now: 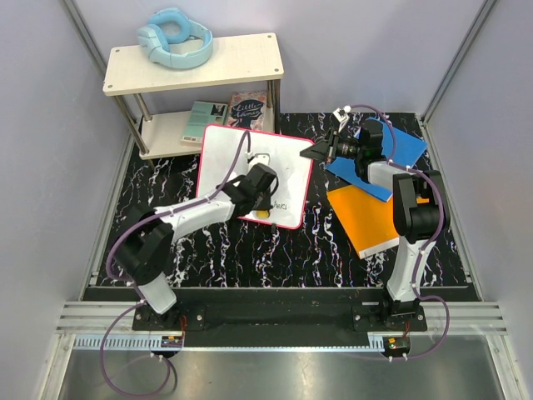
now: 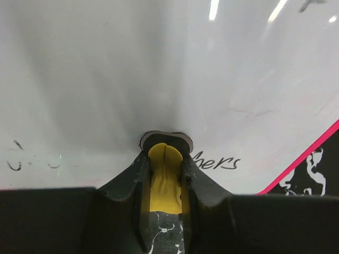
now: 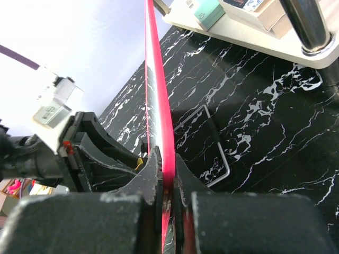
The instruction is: Erase the whiteboard
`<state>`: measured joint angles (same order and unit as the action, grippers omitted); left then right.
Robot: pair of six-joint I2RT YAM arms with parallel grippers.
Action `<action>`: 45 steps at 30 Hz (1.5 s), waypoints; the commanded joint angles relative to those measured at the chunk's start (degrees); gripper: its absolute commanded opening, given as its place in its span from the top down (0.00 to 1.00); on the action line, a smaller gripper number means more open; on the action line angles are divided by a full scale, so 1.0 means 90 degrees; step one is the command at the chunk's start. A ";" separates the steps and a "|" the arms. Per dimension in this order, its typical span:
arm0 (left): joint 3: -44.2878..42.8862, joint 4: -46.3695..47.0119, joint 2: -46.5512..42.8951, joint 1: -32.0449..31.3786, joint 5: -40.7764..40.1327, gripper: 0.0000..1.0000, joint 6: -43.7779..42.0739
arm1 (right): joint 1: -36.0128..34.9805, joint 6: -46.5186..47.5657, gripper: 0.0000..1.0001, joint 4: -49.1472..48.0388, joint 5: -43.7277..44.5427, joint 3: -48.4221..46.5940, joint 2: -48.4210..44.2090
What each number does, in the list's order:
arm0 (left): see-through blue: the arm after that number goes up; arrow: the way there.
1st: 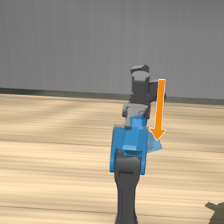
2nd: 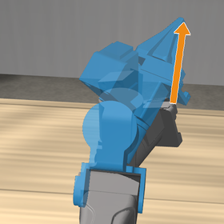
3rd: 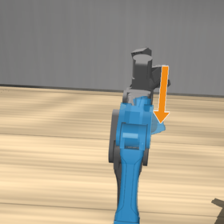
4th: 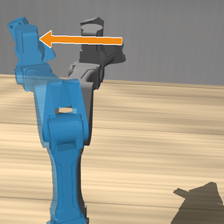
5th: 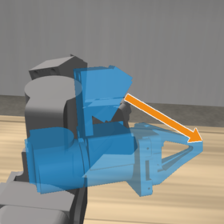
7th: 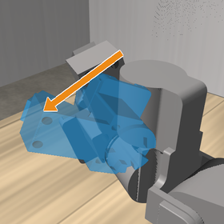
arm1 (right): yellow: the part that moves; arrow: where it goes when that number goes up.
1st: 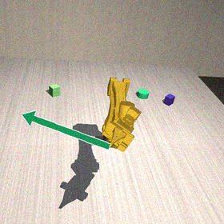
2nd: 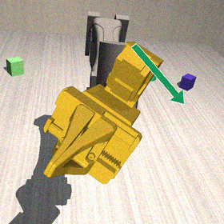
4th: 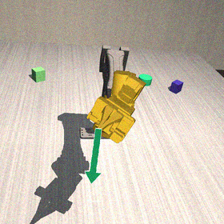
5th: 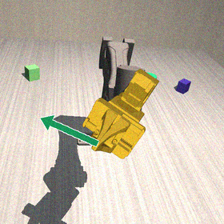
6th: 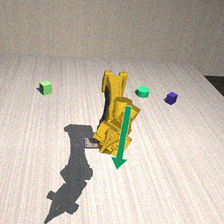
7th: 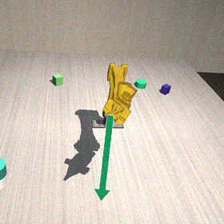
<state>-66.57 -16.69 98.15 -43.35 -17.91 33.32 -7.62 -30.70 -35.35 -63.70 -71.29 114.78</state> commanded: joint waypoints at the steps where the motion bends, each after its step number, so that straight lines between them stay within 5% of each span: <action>1: 0.0676 -0.0039 -0.0524 0.0198 0.0681 0.77 -0.0324 | -0.0277 0.0647 1.00 -0.0085 -0.0656 0.0079 -0.0156; 10: 0.0745 -0.1787 -0.0564 0.0169 0.1013 0.63 0.0096 | -0.0277 0.0647 1.00 -0.0066 -0.0647 0.0069 -0.0156; 18: 0.0960 -0.2013 -0.0408 -0.0085 0.1307 0.49 0.0360 | -0.0286 0.0667 1.00 -0.0037 -0.0647 0.0069 -0.0166; 30: 0.0883 -0.2169 -0.0124 -0.0095 0.1004 0.49 0.0360 | -0.0296 0.0657 1.00 -0.0046 -0.0666 0.0059 -0.0166; 33: 0.0756 -0.2198 -0.0056 -0.0095 0.0926 0.53 0.0321 | -0.0296 0.0647 1.00 -0.0037 -0.0666 0.0050 -0.0166; 37: 0.0668 -0.2237 -0.0046 -0.0105 0.0867 0.80 0.0282 | -0.0306 0.0647 1.00 -0.0046 -0.0676 0.0050 -0.0166; 38: 0.0648 -0.2257 -0.0065 -0.0105 0.0857 0.99 0.0292 | -0.0316 0.0647 1.00 -0.0046 -0.0676 0.0050 -0.0166; 45: 0.0551 -0.2306 -0.0884 -0.0153 0.0458 1.00 0.0195 | -0.0325 0.0647 1.00 -0.0037 -0.0676 0.0050 -0.0166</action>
<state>-59.24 -37.50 96.66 -44.25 -9.69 36.03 -7.84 -30.74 -35.68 -64.10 -71.29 114.78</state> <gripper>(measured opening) 0.107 0.048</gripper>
